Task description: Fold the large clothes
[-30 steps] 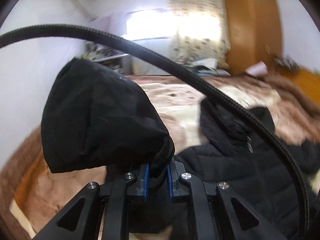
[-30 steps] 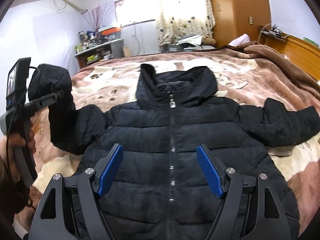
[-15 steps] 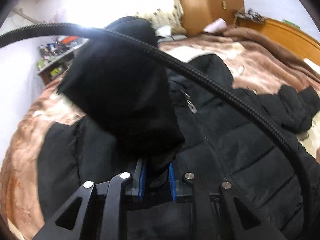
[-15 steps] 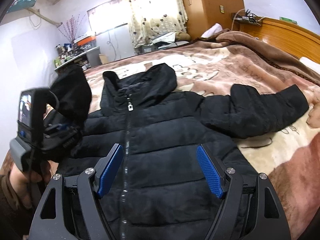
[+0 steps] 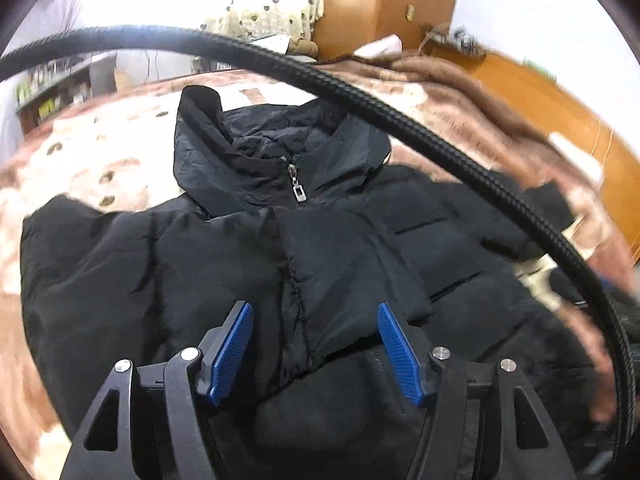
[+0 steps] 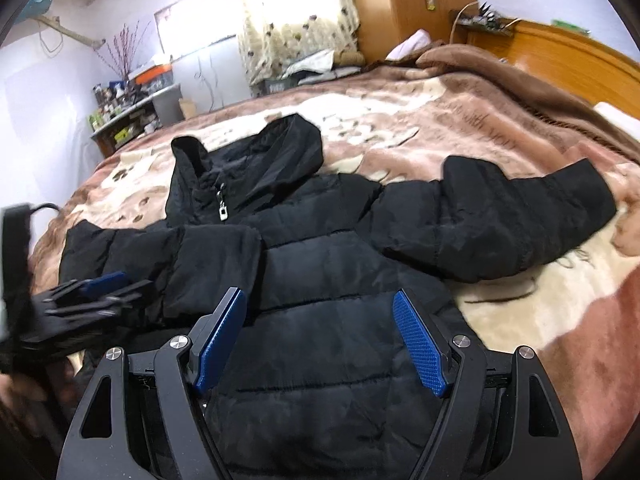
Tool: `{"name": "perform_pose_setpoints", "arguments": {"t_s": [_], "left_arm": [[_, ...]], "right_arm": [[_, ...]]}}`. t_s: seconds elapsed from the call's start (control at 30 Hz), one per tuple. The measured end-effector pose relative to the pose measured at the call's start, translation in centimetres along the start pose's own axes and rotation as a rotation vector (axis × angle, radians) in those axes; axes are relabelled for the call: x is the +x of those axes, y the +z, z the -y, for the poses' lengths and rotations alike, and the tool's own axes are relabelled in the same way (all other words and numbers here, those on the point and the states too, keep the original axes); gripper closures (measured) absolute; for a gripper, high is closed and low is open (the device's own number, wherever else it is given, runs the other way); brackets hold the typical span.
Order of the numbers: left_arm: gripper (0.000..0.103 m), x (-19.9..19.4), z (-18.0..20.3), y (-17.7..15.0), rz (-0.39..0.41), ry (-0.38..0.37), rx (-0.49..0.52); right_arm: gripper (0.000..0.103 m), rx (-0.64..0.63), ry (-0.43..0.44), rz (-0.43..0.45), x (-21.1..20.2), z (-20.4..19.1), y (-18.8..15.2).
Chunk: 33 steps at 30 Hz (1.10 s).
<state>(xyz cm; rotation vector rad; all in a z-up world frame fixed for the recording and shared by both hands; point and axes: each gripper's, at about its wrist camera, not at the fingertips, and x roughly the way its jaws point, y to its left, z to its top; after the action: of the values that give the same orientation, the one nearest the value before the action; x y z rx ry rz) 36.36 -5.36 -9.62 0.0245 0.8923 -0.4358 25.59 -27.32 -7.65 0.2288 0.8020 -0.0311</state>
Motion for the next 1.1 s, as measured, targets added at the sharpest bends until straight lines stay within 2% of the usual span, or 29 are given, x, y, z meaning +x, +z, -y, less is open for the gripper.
{"name": "perform_pose_setpoints", "arguments": {"t_s": [0.07,0.17,0.3,0.4,0.47,0.5,0.57,0.7,0.77,0.83,0.93,1.0,1.07,1.1], "left_arm": [[0.037,-1.7,-1.0,-0.3,0.024,-0.001,-0.032],[0.034,-5.5,-2.5,-0.9,0.098,0.047,-0.044],[0.023,-8.5,-5.7,-1.5,0.151,0.145,-0.108],[0.021,-8.9,-8.1,-2.0,0.133,0.207,-0.142],[0.021,-8.7,-9.5,-2.4,0.112,0.214,-0.177],[0.021,-8.5,-10.1,-2.5,0.102,0.204,-0.195],[0.021,-7.8,-11.2,-2.8,0.091,0.217,-0.235],[0.021,-6.1,-11.8,-2.8,0.072,0.249,-0.261],[0.021,-5.5,-11.7,-2.5,0.053,0.273,-0.257],[0.021,-5.0,-11.4,-2.2,0.056,0.269,-0.235],[0.021,-4.7,-11.3,-2.0,0.06,0.263,-0.246],[0.021,-4.3,-11.1,-1.7,0.06,0.291,-0.232],[0.021,-3.1,-10.7,-1.4,0.014,0.336,-0.205],[0.021,-2.4,-10.7,-1.3,-0.002,0.333,-0.2]], "right_arm": [[0.027,0.019,0.068,-0.042,1.6,-0.1,0.3],[0.027,0.044,0.186,-0.111,4.5,-0.8,0.8],[0.027,0.01,0.258,-0.161,8.0,-2.7,1.1],[0.028,0.037,0.272,-0.208,10.3,-3.4,1.3],[0.041,0.02,0.276,-0.228,11.3,-4.2,1.4],[0.052,0.012,0.268,-0.246,11.9,-4.6,1.3],[0.057,0.021,0.257,-0.266,12.6,-4.8,1.2],[0.098,0.063,0.295,-0.249,12.4,-4.2,1.6],[0.1,0.052,0.313,-0.206,11.1,-3.9,2.0],[0.101,0.015,0.291,-0.16,9.7,-3.6,2.4],[0.101,0.026,0.257,-0.107,7.9,-2.1,3.3],[0.101,0.021,0.18,-0.068,6.6,-1.1,3.9],[0.101,0.0,0.106,-0.038,5.7,-0.1,4.3],[0.101,0.002,0.076,-0.042,5.6,0.5,4.4]]}}
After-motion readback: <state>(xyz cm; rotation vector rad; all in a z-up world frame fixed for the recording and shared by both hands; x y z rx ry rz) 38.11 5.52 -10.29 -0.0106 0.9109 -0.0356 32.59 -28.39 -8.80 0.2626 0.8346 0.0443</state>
